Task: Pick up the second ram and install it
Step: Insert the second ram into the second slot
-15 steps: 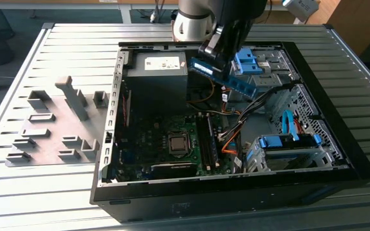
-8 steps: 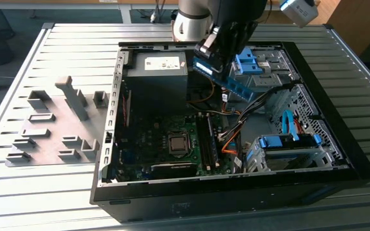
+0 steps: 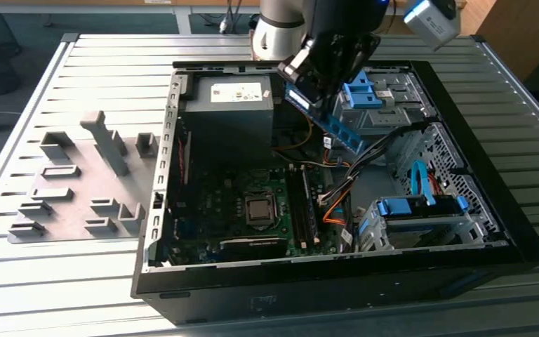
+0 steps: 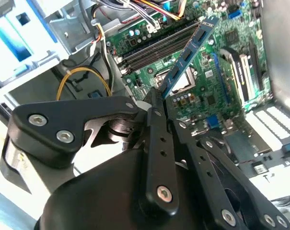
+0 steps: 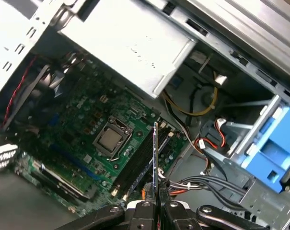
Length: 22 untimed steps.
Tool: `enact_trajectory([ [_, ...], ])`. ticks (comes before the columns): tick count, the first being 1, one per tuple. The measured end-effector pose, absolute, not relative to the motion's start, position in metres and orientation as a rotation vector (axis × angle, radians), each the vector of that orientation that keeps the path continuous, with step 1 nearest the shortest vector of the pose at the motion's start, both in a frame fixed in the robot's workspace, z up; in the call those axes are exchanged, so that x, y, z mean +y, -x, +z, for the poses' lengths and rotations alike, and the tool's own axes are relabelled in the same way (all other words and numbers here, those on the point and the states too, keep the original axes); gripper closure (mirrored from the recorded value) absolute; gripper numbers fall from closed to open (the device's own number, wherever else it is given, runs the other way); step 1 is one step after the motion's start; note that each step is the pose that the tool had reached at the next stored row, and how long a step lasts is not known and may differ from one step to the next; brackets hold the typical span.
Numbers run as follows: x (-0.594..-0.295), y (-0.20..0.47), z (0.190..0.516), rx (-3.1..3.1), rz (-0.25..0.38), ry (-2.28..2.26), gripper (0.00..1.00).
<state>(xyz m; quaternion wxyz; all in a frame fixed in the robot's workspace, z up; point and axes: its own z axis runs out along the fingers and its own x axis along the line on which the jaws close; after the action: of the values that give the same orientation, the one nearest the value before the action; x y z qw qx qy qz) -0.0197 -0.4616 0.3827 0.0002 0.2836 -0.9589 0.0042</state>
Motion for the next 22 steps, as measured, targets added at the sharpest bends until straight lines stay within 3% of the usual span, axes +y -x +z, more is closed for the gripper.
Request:
enact_trajectory([
  [22,-0.4616,0.0197,0.3752,-3.127,0.014,-0.275,0.86],
])
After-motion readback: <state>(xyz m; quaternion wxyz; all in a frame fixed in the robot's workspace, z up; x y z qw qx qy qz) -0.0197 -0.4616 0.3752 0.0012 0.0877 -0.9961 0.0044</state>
